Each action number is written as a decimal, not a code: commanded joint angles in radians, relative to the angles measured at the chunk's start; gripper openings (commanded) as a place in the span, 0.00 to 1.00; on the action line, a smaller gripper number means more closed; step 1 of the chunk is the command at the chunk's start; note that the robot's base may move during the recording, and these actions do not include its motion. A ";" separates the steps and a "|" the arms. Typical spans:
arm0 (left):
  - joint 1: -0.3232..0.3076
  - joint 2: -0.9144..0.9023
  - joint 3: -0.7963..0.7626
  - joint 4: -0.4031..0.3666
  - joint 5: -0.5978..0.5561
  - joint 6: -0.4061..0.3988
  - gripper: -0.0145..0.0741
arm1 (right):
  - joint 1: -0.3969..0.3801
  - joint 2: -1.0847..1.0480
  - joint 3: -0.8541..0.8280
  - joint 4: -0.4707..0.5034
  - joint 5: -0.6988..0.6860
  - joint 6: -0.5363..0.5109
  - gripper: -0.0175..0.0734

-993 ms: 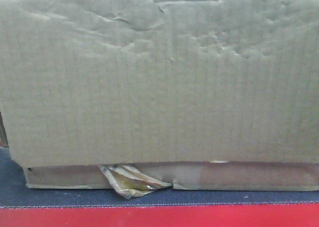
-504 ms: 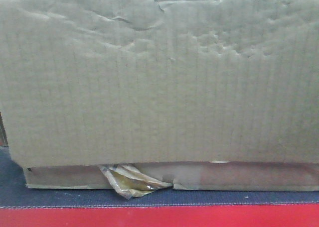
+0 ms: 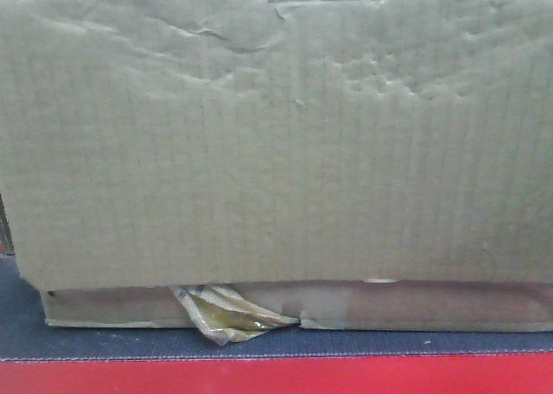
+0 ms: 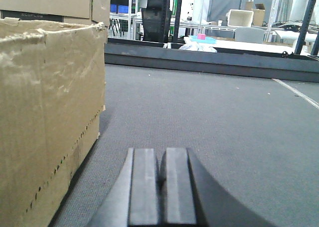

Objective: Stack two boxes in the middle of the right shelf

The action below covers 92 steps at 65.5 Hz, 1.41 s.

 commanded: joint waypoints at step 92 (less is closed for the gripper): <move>-0.424 -0.024 -0.853 0.320 0.199 -0.726 0.04 | -0.002 -0.004 0.000 -0.008 -0.024 -0.001 0.02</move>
